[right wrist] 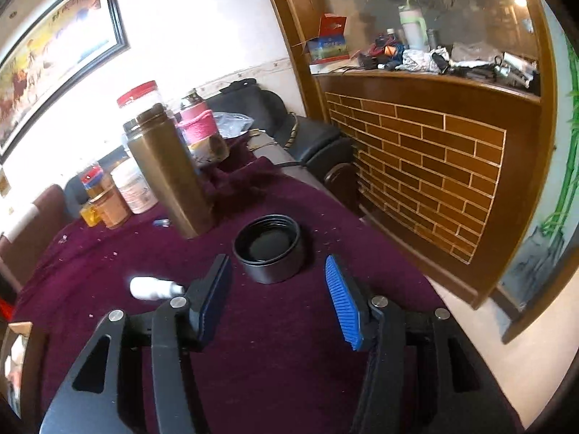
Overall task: Organize rigid objects
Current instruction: 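Move the right gripper toward the white bottle on the carpet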
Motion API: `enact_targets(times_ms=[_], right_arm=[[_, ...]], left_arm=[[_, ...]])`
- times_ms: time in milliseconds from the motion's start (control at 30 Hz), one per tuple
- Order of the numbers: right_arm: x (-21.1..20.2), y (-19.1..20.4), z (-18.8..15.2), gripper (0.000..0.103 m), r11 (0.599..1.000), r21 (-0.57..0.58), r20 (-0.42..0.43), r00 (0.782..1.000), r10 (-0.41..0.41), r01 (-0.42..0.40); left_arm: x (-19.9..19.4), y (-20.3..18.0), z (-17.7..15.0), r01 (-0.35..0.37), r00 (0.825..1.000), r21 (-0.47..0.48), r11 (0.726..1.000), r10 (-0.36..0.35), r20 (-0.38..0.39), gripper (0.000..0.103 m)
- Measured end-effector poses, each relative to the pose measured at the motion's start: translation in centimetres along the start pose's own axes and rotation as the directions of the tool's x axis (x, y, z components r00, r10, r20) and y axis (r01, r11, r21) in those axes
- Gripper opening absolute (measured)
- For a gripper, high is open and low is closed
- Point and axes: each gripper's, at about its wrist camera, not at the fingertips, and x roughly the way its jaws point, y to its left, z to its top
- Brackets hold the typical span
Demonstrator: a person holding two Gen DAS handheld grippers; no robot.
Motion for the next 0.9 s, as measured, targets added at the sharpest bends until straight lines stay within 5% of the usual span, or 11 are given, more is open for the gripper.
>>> enact_targets(times_ms=[433, 900], right_arm=[[-0.1, 1.9, 0.0, 0.052, 0.987, -0.12, 0.062, 0.993, -0.103, 0.11], [0.4, 2.4, -0.3, 0.054, 0.978, -0.156, 0.06, 0.99, -0.127, 0.135]], left_arm=[[1.3, -1.0, 0.0, -0.027, 0.999, 0.035, 0.999, 0.028, -0.027, 0.056], [2.4, -0.4, -0.7, -0.026, 0.998, 0.01, 1.0, 0.027, -0.062, 0.056]])
